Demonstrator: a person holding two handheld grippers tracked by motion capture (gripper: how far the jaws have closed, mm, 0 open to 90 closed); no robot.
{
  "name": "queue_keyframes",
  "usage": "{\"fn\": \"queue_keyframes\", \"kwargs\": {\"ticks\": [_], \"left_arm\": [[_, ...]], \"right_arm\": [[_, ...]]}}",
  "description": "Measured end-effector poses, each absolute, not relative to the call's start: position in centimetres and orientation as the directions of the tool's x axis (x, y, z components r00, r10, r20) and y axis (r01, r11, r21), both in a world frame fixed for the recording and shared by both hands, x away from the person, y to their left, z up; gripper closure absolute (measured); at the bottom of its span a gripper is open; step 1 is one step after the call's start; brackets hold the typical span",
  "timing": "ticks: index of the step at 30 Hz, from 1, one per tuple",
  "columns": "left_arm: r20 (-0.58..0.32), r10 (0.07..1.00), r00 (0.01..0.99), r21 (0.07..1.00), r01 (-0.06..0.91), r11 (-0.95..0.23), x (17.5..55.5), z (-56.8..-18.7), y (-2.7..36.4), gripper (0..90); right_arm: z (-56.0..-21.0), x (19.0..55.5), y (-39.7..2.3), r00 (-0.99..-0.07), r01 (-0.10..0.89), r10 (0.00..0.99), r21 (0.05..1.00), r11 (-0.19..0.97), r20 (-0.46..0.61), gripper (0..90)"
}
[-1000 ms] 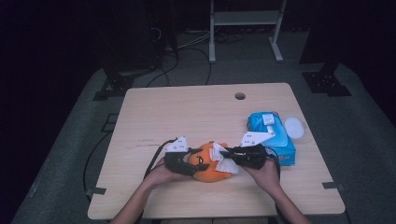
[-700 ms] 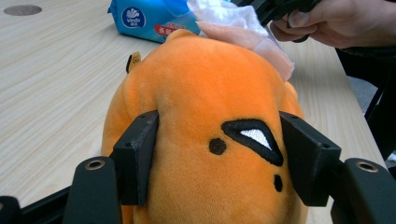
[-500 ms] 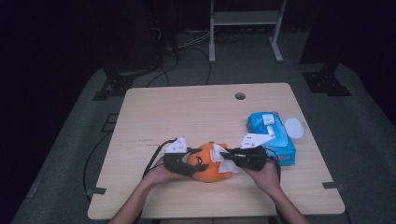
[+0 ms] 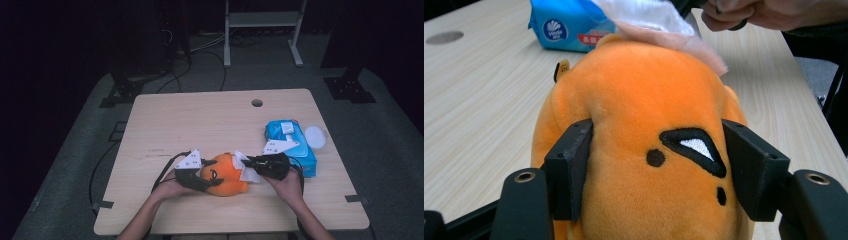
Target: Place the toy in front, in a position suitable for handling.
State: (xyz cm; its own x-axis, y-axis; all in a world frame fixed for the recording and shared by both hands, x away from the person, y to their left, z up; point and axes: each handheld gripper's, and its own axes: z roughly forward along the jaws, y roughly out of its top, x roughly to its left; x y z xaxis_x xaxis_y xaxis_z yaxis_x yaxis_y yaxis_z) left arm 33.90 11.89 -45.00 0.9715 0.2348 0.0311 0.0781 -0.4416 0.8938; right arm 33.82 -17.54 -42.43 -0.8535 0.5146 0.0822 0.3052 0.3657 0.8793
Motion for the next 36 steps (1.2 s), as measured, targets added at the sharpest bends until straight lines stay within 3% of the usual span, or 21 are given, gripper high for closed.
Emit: {"fn": "queue_keyframes", "kwargs": {"ticks": [4,10,18,25,33,36], "left_arm": [[0.052,0.229,0.972,0.893,0.058,-0.446,33.6,-44.9,11.6,33.7],[0.072,0.225,0.972,0.891,0.039,-0.452,33.4,-44.8,11.2,33.7],[0.154,0.196,0.968,0.873,-0.04,-0.486,32.5,-44.4,10.1,33.4],[0.182,0.178,0.967,0.864,-0.071,-0.498,32.4,-44.2,9.8,33.4],[0.213,0.155,0.965,0.852,-0.105,-0.513,31.9,-44.1,9.3,32.7],[0.187,0.17,0.967,0.862,-0.079,-0.5,32.1,-44.3,9.5,32.7]], "right_arm": [[-42.2,33.7,-17.2,-0.862,0.286,0.503,0.881,0.376,0.065,81.4],[-42.8,34.6,-18.3,-0.837,0.345,0.535,0.87,0.353,0.115,81.4],[-41.6,34.4,-16.6,-0.863,0.288,0.5,0.886,0.363,0.076,81.2],[-42.5,35.2,-18.4,-0.825,0.354,0.552,0.871,0.342,0.119,81.2],[-41.1,33.9,-15.7,-0.872,0.269,0.487,0.887,0.376,0.058,81.2],[-41.7,34.4,-16.4,-0.86,0.29,0.505,0.882,0.371,0.071,81.2]]}}
